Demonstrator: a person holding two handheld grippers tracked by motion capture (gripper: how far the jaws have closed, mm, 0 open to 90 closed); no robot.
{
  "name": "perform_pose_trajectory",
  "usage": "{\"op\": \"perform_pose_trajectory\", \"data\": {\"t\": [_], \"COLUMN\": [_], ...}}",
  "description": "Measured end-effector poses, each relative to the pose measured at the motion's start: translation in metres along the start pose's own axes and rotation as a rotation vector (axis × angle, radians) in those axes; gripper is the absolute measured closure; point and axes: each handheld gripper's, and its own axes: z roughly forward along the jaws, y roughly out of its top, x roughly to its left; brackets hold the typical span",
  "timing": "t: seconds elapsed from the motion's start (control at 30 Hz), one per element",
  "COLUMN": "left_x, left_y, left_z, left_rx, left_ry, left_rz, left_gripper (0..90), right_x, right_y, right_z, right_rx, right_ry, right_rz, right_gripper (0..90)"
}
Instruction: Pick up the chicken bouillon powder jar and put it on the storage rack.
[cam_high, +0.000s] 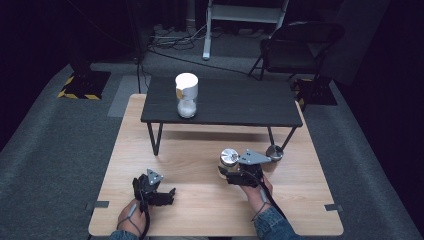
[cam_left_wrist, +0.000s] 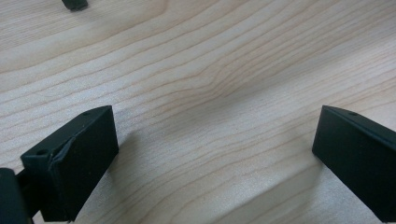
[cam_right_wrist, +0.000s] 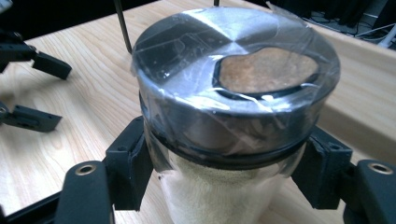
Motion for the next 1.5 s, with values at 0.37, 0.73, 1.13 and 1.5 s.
{"op": "perform_pose_trajectory", "data": {"t": [0.37, 0.73, 1.13, 1.5], "left_x": [0.000, 0.000, 0.000, 0.000], "left_y": [0.000, 0.000, 0.000, 0.000], "left_z": [0.000, 0.000, 0.000, 0.000], "left_rx": [0.000, 0.000, 0.000, 0.000], "left_ry": [0.000, 0.000, 0.000, 0.000], "left_rz": [0.000, 0.000, 0.000, 0.000], "left_gripper": [0.2, 0.2, 0.2, 0.2], "right_x": [0.000, -0.006, -0.009, -0.009], "right_y": [0.028, 0.056, 0.085, 0.106], "right_z": [-0.016, -0.032, -0.049, -0.057], "right_rx": [-0.008, -0.022, -0.056, -0.108], "right_ry": [-0.004, -0.009, -0.025, -0.032], "right_rz": [-0.008, 0.000, 0.011, -0.005], "right_gripper": [30.1, 29.8, 29.6, 29.9]}}
